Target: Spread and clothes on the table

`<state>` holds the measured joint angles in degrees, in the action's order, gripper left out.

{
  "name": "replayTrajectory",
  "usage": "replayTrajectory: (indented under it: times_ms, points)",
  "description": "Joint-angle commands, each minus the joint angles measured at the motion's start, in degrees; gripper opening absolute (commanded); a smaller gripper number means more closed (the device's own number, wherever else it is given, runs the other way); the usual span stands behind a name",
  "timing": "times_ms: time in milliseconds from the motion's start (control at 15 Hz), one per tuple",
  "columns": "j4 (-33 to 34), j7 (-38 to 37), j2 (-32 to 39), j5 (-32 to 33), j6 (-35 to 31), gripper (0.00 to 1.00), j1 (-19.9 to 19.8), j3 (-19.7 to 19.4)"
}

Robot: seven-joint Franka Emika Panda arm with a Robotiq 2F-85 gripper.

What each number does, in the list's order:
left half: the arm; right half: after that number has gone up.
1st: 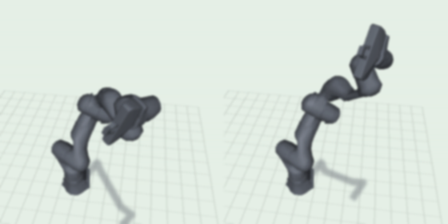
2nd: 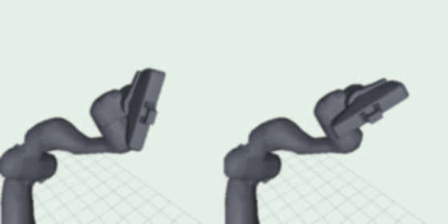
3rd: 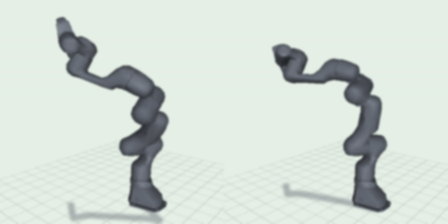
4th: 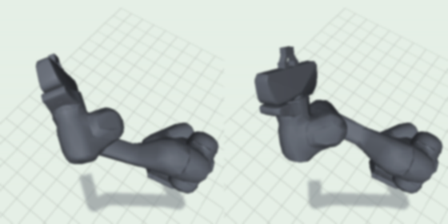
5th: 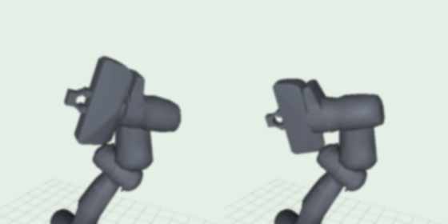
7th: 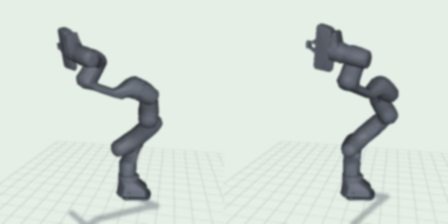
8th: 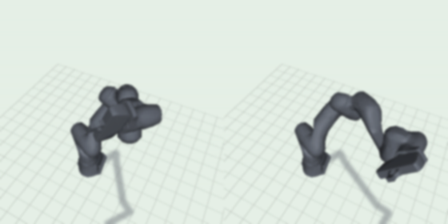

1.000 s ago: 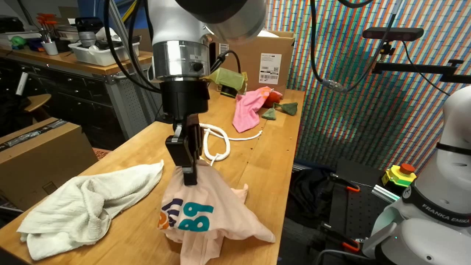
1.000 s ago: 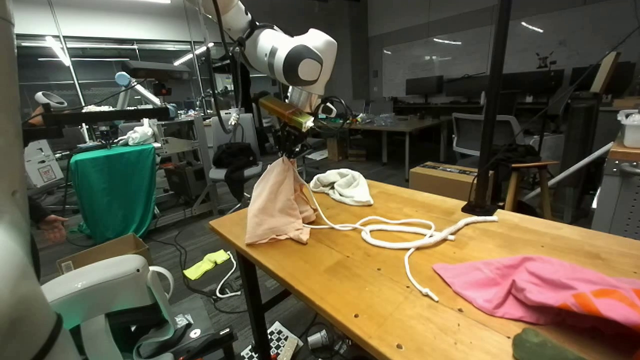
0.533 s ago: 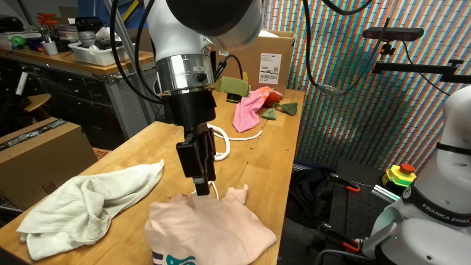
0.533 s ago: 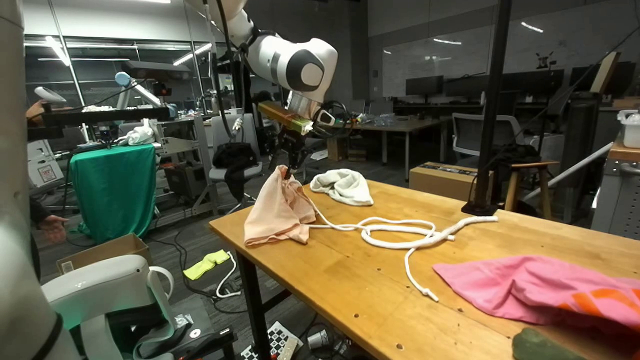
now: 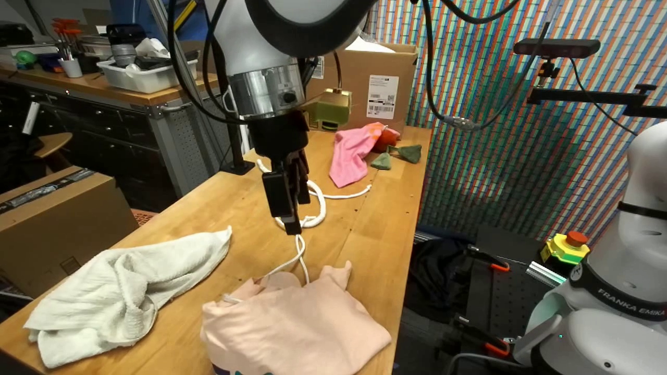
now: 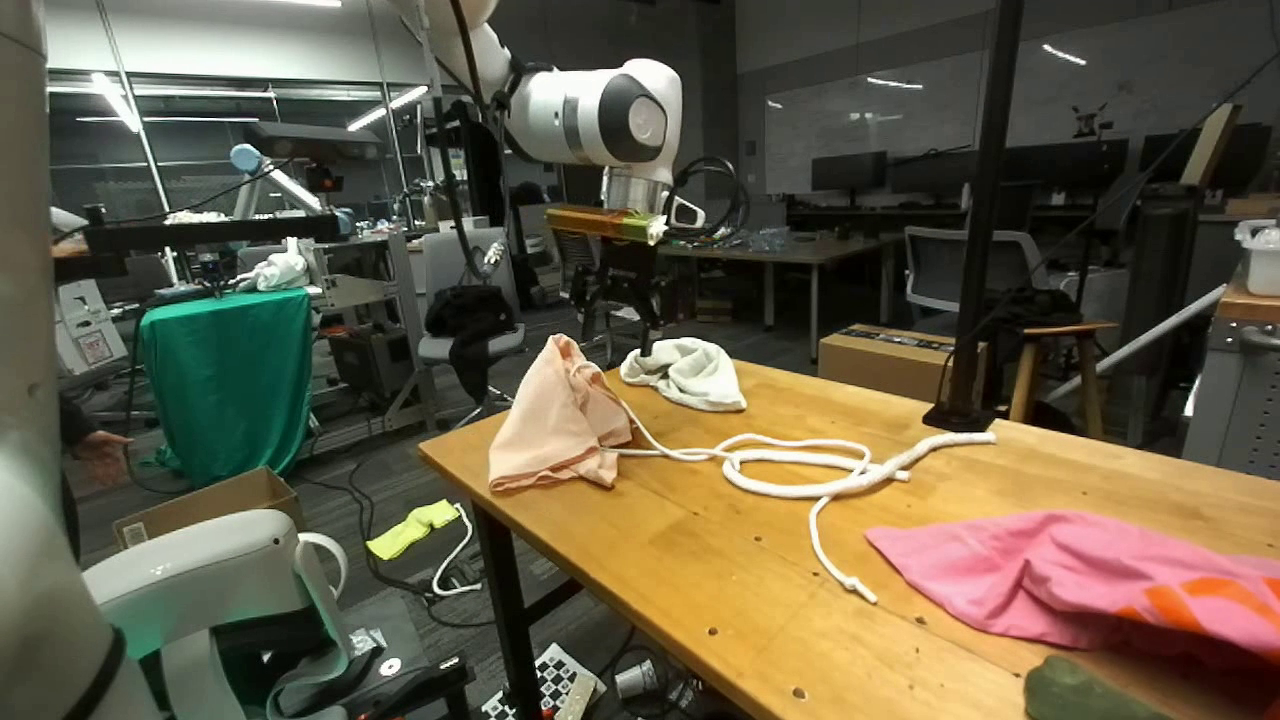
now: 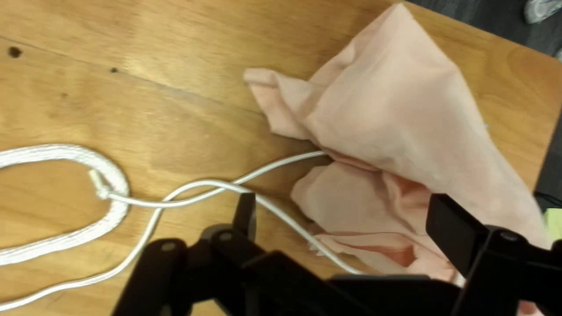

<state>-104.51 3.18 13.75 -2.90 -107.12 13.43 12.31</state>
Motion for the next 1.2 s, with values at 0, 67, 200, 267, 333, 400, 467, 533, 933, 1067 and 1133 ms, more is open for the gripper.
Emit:
replayTrajectory:
  times_ms: [0,67,200,267,333,400,467,533,933,1067,1133]
  points:
    - [-1.83,-1.82,-0.34,7.34,-6.14,1.0,-0.46,-2.36]
    - [-2.71,-2.26,-0.46,8.74,-9.16,0.99,-0.93,-3.13]
    - [-4.03,-3.2,-0.05,9.77,-14.72,1.0,-2.04,-4.43]
    - [-4.74,-3.34,0.06,9.15,-17.13,1.0,-2.88,-5.02]
    - [-5.16,-3.36,0.39,8.13,-19.02,1.0,-3.62,-5.44]
    - [-5.79,-3.71,0.71,7.43,-21.15,1.0,-4.41,-5.95]
    - [-6.14,-3.72,1.12,6.67,-22.43,1.0,-5.19,-6.3]
    - [-6.47,-3.79,1.57,5.96,-23.47,1.0,-5.88,-6.57]
    - [-7.98,-3.31,4.69,2.61,-26.26,1.0,-8.68,-7.43]
    - [-8.45,-4.17,5.65,3.25,-27.97,1.0,-8.72,-7.89]
    - [-8.47,-4.7,6.26,3.78,-28.67,1.0,-8.63,-8.19]
